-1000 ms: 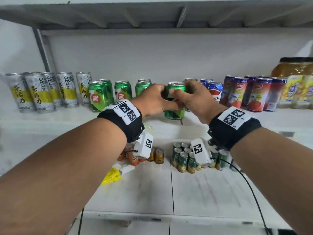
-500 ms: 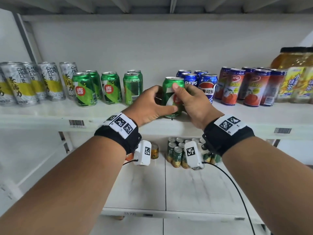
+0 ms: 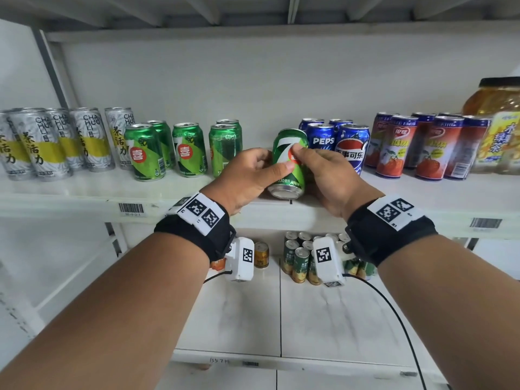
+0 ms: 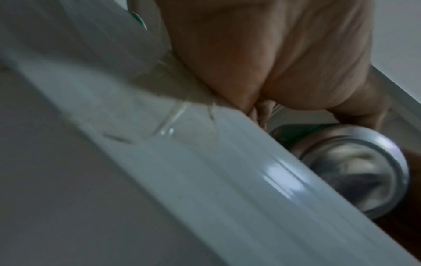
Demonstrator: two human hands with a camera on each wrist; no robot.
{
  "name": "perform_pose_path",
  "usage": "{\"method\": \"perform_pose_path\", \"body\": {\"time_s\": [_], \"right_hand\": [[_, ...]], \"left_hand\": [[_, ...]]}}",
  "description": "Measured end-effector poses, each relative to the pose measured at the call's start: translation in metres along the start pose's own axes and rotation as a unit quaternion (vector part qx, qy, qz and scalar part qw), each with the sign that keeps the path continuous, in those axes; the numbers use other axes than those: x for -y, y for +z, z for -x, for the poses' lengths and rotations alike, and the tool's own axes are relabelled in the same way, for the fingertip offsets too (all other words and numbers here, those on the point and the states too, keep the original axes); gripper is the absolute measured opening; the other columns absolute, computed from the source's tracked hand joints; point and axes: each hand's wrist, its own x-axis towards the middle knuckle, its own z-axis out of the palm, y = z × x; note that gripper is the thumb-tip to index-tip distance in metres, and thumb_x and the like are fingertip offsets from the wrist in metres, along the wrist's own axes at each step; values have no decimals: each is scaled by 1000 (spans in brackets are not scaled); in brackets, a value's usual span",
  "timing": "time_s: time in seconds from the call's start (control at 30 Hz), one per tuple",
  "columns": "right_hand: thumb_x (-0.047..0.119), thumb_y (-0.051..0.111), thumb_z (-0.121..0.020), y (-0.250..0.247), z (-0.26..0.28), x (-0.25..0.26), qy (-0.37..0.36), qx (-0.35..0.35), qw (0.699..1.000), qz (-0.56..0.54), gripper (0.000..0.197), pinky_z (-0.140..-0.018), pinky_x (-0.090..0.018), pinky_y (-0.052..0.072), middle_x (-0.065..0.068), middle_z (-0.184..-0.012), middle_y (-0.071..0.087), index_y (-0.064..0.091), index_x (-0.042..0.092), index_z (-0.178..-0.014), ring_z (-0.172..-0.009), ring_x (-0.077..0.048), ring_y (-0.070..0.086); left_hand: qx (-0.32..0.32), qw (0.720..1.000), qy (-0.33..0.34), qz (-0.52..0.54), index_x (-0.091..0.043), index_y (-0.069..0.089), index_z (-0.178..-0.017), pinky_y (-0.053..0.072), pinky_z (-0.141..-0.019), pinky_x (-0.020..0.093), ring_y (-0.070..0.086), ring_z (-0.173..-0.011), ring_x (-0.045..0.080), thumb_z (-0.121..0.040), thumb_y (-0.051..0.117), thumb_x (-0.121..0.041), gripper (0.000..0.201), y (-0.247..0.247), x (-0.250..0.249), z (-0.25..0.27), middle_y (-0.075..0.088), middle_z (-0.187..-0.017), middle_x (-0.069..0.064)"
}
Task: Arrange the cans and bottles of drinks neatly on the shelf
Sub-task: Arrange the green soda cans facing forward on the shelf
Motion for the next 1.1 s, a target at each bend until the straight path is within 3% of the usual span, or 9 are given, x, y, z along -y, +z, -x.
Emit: {"method": "perform_pose_path", "body": {"time_s": [0.13, 0.33, 0.5, 0.63, 0.8, 0.97, 1.1], "right_hand": [[24, 73, -97, -1, 2, -2, -45, 2, 999, -13, 34, -79, -41, 62, -16, -109, 77, 65, 3, -122, -96, -30, 76], [19, 74, -95, 0, 3, -4, -105, 36, 994, -1, 42, -99, -47, 59, -17, -126, 72, 63, 6, -134, -117, -34, 70], [21, 82, -83, 0, 4, -6, -135, 22, 991, 9, 52, -104, -46, 56, -14, -124, 74, 65, 6, -130, -120, -33, 69], [17, 89, -75, -1, 4, -9, -145, 14, 989, 16, 63, -99, -38, 57, -9, -123, 75, 63, 8, -132, -119, -26, 70], [15, 97, -65, -4, 4, -12, -147, 41, 988, 26, 74, -108, -52, 54, -13, -128, 72, 59, 11, -129, -124, -33, 67], [5, 95, -63, -5, 4, -13, -146, 42, 988, 30, 74, -105, -47, 56, -8, -122, 73, 55, 12, -125, -119, -26, 69], [19, 102, -62, -4, 6, -13, -141, 40, 989, 18, 77, -106, -51, 55, -13, -126, 72, 57, 14, -124, -123, -32, 68]], "left_hand": [[22, 999, 15, -29, -13, 65, -129, 62, -99, 43, 76, -114, 24, -79, 96, -21, 60, 3, 0, 4, 79, -120, 7], [-1, 995, 49, -88, -18, 60, -138, 61, -101, 35, 74, -114, 12, -74, 99, -14, 76, 3, 1, 6, 76, -124, -2], [-21, 991, 57, -121, -19, 61, -134, 63, -99, 42, 75, -110, 14, -73, 99, -17, 72, 5, 2, 5, 76, -121, -4], [-35, 987, 45, -153, -21, 62, -127, 63, -96, 44, 74, -106, 15, -72, 97, -24, 66, 6, 2, 2, 75, -115, -6], [-19, 989, 44, -138, -21, 63, -131, 60, -104, 41, 71, -115, 9, -71, 97, -13, 70, 4, 0, 1, 75, -121, -7], [-10, 992, 44, -121, -20, 63, -132, 57, -108, 38, 70, -120, 14, -69, 99, -10, 73, 1, 1, 1, 75, -124, -3], [-20, 993, 44, -108, -19, 63, -132, 57, -109, 38, 70, -119, 13, -71, 99, -11, 72, 0, 3, 1, 75, -124, -2]]}}
